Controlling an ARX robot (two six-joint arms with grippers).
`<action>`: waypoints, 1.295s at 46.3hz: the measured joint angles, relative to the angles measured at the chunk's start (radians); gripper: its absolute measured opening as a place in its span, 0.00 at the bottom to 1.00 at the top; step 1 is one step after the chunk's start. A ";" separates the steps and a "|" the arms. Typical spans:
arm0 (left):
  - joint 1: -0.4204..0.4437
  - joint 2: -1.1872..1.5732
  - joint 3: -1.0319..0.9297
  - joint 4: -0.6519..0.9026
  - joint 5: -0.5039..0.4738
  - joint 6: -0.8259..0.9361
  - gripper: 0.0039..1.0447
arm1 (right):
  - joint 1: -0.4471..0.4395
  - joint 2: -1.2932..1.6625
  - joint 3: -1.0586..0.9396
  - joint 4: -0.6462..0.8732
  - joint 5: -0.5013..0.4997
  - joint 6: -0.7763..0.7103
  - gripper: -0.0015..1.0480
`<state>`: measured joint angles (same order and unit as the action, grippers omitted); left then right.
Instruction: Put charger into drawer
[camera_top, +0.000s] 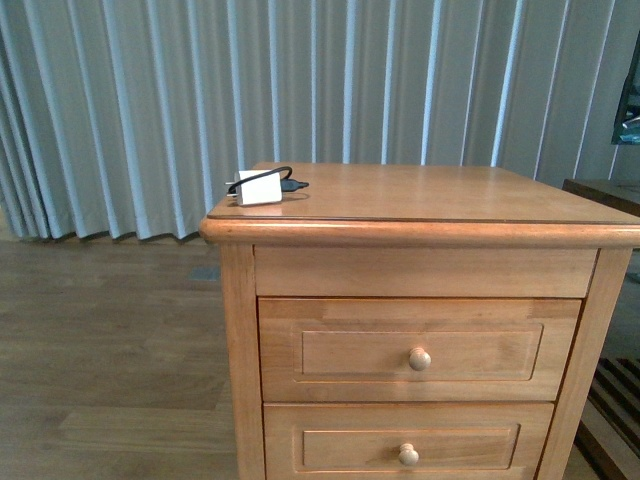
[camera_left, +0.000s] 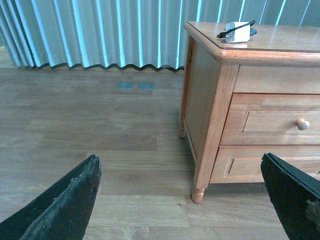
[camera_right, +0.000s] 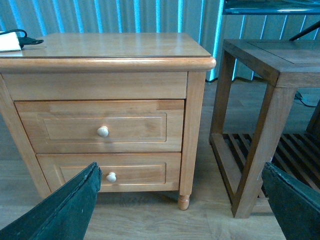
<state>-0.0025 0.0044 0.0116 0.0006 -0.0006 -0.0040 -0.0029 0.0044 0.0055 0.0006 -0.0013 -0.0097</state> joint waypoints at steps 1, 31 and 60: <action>0.000 0.000 0.000 0.000 0.000 0.000 0.94 | 0.000 0.000 0.000 0.000 0.000 0.000 0.92; 0.000 0.000 0.000 0.000 0.000 0.000 0.94 | 0.000 0.000 0.000 0.000 0.000 0.000 0.92; 0.000 0.000 0.000 0.000 0.000 0.000 0.94 | 0.000 0.000 0.000 0.000 0.000 0.000 0.92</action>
<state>-0.0025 0.0044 0.0116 0.0006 -0.0002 -0.0040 -0.0029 0.0044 0.0055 0.0006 -0.0010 -0.0097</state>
